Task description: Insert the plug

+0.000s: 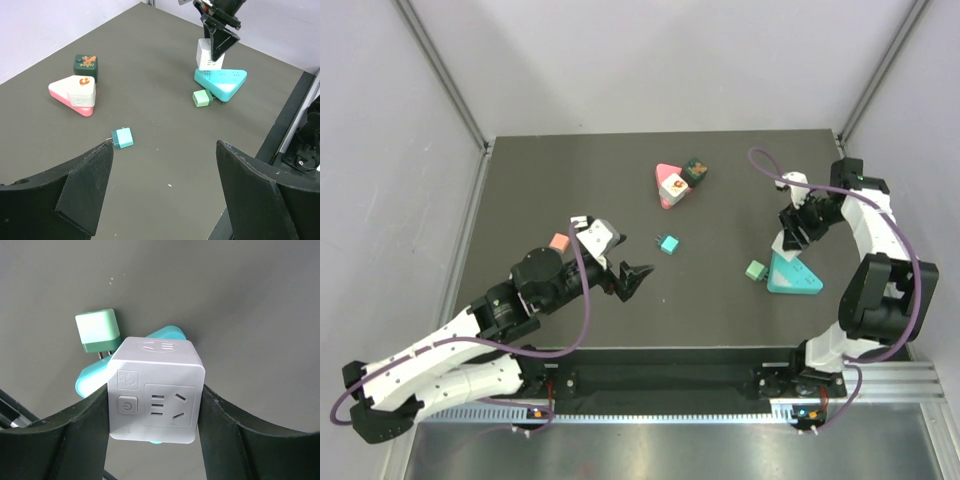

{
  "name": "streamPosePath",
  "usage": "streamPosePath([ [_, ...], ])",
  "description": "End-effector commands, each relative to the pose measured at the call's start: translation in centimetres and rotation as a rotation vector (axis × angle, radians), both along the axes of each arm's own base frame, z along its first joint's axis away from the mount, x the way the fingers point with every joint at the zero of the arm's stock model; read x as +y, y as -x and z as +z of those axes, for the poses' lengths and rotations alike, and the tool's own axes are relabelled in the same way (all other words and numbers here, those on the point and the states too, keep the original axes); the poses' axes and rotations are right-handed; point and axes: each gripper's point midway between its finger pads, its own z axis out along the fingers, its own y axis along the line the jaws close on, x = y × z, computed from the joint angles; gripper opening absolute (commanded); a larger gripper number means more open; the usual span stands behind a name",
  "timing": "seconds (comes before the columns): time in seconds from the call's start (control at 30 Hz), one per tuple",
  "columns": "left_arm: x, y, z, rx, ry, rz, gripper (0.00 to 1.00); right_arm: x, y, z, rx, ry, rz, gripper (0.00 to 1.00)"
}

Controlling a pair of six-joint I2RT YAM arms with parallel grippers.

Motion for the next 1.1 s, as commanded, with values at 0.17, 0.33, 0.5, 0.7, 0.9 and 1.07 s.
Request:
streamPosePath([
  [0.17, -0.8, -0.2, -0.3, 0.009, 0.006, -0.005, 0.88, -0.5, -0.5, 1.5, -0.052, -0.058, 0.014, 0.00],
  [0.33, -1.1, -0.3, -0.6, 0.014, -0.001, -0.008, 0.88, -1.0, -0.9, 0.9, -0.042, -0.060, 0.030, 0.00],
  [0.5, -1.1, -0.5, -1.0, 0.017, -0.013, 0.002, 0.88, -1.6, -1.3, 0.0, -0.020, -0.053, 0.022, 0.00],
  [0.7, -1.2, -0.6, -1.0, 0.014, -0.015, 0.001, 0.88, -1.7, -1.2, -0.7, 0.006, -0.055, 0.020, 0.00],
  [0.9, -1.0, -0.6, -0.8, 0.009, -0.011, 0.007, 0.88, -0.8, -1.2, -1.1, 0.022, -0.106, 0.051, 0.00],
  [1.07, -1.0, -0.5, -0.7, 0.007, -0.007, 0.004, 0.88, -0.2, -1.0, -0.7, 0.018, -0.131, 0.059, 0.00],
])
